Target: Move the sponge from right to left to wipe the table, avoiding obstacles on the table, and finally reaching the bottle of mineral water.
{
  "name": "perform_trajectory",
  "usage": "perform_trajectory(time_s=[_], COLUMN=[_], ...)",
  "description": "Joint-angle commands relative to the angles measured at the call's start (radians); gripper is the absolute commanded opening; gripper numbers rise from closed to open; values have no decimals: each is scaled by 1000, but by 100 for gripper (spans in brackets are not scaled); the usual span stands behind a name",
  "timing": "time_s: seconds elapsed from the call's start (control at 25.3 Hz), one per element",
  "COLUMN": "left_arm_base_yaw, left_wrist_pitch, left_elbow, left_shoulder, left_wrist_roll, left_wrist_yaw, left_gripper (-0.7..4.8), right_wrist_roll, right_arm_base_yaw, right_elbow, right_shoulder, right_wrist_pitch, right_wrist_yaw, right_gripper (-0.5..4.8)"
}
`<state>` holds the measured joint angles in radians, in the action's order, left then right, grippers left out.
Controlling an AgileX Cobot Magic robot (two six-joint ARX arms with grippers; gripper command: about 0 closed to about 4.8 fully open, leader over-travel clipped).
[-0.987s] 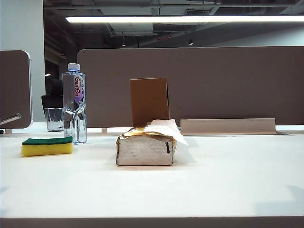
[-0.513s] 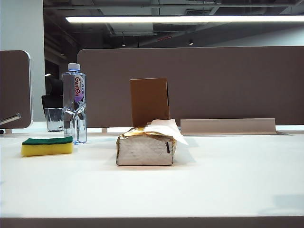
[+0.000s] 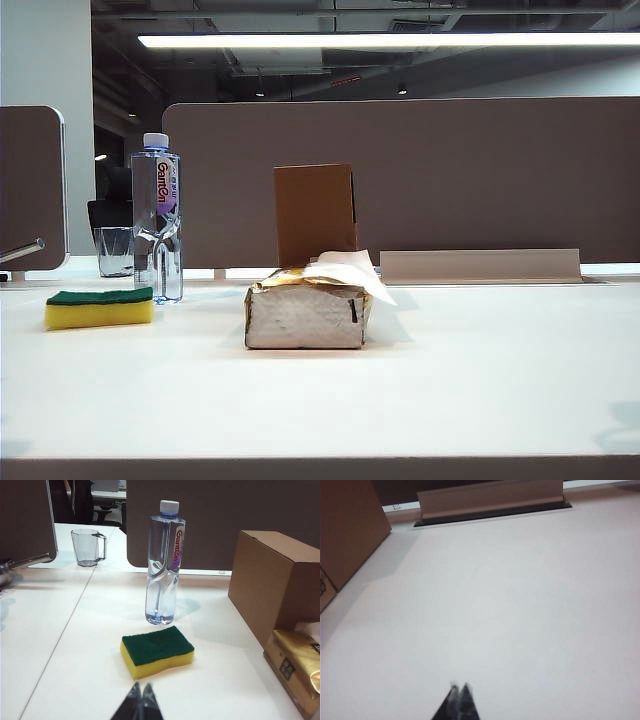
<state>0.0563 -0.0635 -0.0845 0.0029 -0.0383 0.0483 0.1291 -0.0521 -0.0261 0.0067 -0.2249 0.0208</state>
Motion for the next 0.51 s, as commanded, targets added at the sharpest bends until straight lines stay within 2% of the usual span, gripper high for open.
perform_trajectory(time_s=[0.04, 0.51], left_arm_base_yaw=[-1, -1], left_wrist_pitch=[13, 48], left_elbow=[8, 75], left_shoulder=[0, 0], left_wrist_roll=[5, 5], left_wrist_yaw=[0, 0], left_gripper=[-6, -6], right_wrist_roll=[-8, -60], right_arm_base_yaw=[0, 1], right_elbow=[8, 23], right_shoulder=[0, 0], right_wrist_pitch=[37, 42], right_wrist_yaw=[-4, -6], right_gripper=[-6, -6])
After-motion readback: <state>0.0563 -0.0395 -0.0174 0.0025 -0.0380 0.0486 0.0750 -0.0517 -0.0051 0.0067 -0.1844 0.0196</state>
